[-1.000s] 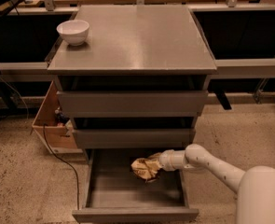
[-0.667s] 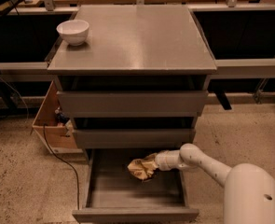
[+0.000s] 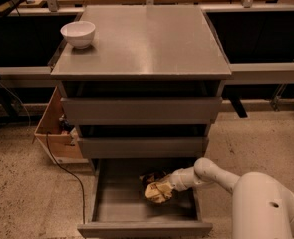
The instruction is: Place brown chip bag into bottom drawer
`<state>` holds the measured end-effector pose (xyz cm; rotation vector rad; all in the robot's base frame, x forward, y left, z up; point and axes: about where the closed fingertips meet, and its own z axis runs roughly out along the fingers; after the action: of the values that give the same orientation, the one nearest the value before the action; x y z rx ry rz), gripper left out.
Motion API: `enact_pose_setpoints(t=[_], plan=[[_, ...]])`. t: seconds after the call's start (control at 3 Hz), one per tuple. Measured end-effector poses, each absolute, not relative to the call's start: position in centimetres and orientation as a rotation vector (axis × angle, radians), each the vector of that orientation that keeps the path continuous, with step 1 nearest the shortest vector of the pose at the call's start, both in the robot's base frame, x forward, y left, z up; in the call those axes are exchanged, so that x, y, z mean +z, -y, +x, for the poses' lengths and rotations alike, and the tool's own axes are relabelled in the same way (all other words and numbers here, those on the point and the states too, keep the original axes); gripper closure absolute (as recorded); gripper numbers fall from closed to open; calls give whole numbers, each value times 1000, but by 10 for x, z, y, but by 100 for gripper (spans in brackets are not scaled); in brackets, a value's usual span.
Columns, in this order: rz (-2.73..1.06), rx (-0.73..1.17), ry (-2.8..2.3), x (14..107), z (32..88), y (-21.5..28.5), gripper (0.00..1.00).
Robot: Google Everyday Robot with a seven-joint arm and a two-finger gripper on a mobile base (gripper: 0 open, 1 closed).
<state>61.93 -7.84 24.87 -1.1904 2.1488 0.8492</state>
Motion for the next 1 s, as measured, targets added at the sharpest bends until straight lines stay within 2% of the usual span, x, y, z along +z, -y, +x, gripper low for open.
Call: enact_pose_setpoints(t=[0.33, 0.67, 1.0], plan=[[-1201, 858, -2251, 228, 582, 104, 28], [-1196, 874, -2297, 219, 561, 115, 5], [-1148, 928, -2294, 229, 550, 128, 0]])
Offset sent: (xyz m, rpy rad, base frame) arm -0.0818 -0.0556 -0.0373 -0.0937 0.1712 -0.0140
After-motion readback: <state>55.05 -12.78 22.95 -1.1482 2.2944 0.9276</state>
